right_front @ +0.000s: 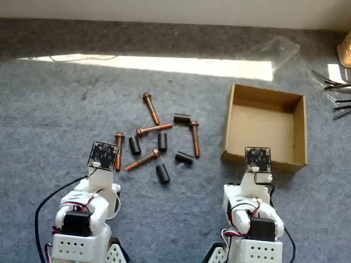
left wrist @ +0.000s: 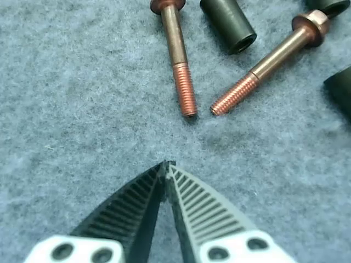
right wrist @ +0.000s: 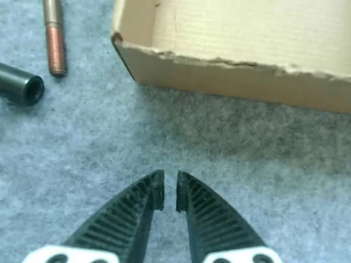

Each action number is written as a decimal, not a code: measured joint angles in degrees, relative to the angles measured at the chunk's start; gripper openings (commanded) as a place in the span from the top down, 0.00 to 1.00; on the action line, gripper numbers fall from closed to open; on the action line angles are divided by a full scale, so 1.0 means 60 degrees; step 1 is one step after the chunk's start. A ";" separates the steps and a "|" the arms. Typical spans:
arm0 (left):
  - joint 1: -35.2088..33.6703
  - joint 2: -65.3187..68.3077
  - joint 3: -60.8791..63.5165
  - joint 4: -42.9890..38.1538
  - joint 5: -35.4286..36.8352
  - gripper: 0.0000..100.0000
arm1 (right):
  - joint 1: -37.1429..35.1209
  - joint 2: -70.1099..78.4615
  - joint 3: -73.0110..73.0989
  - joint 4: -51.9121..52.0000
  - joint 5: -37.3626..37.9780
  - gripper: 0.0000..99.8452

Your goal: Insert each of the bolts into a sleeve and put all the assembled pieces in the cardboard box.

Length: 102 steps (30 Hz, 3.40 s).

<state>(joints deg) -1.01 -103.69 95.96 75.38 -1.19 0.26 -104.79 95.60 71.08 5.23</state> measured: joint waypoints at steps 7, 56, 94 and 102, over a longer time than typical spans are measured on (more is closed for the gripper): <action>0.0000 0.0000 0.0000 0.0000 0.0000 0.99 | 0.0000 0.0000 0.0000 0.0000 0.0000 0.96; -0.1172 0.0000 0.0000 -0.1685 -0.1568 0.99 | -0.0806 0.0000 0.0000 -0.1040 0.2711 0.96; -0.1875 0.2842 -0.7194 -0.1568 -0.3458 0.99 | -0.0059 0.7692 -0.9099 0.0894 0.3546 0.96; -0.0952 0.7883 -1.0051 -0.0542 -0.3253 0.99 | -0.0791 1.0476 -0.9978 -0.0308 0.2432 0.96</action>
<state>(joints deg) -6.73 -56.40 35.65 72.13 -20.70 -4.48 -41.93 35.74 69.23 19.82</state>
